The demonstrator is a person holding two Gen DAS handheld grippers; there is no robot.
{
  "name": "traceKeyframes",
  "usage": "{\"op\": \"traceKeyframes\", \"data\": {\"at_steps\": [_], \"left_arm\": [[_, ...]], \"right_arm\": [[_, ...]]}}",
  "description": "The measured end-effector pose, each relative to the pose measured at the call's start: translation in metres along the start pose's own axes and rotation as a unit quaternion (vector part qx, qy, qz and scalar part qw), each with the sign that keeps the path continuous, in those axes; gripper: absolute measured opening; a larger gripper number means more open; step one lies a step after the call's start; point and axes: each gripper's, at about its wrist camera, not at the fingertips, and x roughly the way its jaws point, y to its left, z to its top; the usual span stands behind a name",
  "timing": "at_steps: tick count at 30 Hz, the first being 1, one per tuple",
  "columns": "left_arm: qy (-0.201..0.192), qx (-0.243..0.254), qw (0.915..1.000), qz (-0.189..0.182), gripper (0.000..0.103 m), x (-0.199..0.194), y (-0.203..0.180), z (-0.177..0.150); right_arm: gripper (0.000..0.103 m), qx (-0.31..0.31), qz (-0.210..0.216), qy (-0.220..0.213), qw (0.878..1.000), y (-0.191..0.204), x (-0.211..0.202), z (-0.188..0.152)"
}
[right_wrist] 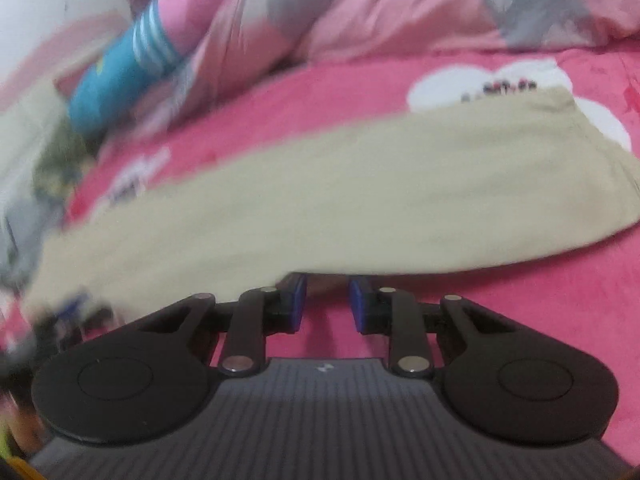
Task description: Fold clothes
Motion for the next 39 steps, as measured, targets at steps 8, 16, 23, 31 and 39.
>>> {"op": "traceKeyframes", "data": {"at_steps": [8, 16, 23, 31, 39], "left_arm": [[0.005, 0.023, 0.9997, 0.005, 0.103, -0.003, -0.005, -0.003], [0.008, 0.021, 0.9997, 0.007, 0.103, -0.001, -0.005, -0.004], [0.003, 0.006, 1.0, 0.005, 0.103, -0.008, -0.001, -0.001], [0.014, -0.026, 0.9995, -0.001, 0.103, -0.029, 0.021, 0.0], [0.015, -0.09, 0.9957, -0.014, 0.103, -0.044, 0.051, 0.006]], "right_arm": [[0.021, -0.005, -0.014, -0.017, 1.0, 0.004, 0.015, 0.009], [0.018, -0.036, -0.035, 0.007, 0.999, -0.003, 0.025, -0.023], [0.022, -0.053, -0.031, 0.0, 0.998, 0.016, 0.019, -0.031], [0.022, -0.087, 0.034, 0.035, 0.995, 0.072, 0.055, -0.029], [0.022, -0.029, 0.12, 0.073, 0.99, 0.09, 0.076, -0.025]]}}
